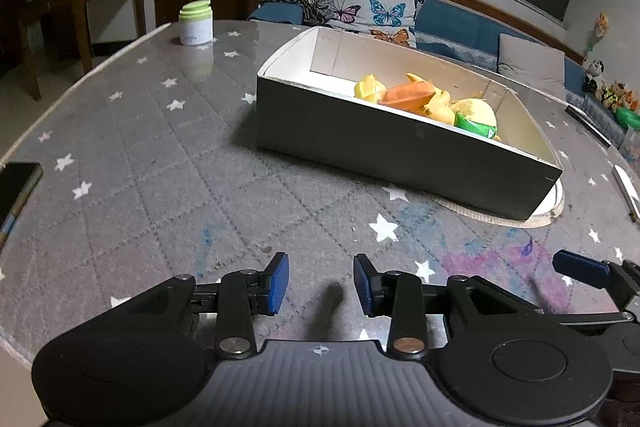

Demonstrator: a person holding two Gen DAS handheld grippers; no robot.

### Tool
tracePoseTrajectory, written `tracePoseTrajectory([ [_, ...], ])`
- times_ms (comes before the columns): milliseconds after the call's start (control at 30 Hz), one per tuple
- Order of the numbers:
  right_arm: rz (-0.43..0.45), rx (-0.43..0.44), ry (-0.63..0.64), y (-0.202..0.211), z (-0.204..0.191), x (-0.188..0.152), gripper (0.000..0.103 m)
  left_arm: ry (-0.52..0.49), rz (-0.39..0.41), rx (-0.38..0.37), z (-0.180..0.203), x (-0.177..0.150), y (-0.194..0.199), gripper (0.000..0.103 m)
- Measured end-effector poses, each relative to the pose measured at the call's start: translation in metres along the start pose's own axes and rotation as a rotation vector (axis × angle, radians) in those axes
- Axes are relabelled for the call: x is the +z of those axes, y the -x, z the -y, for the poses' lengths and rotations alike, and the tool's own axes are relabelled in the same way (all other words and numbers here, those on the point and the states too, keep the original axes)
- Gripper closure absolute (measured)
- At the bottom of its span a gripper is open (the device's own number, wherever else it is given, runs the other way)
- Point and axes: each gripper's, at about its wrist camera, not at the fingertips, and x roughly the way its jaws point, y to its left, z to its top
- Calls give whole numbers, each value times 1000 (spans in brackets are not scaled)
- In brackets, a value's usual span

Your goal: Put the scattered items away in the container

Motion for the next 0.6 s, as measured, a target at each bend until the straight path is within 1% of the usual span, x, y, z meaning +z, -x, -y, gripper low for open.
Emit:
tracePoseTrajectory([
  [267, -2, 4, 2, -3, -2, 3, 0, -23, 21, 15, 3, 4, 1, 65],
  [600, -17, 3, 2, -11, -2, 6, 0, -40, 5, 20, 4, 12, -5, 65],
])
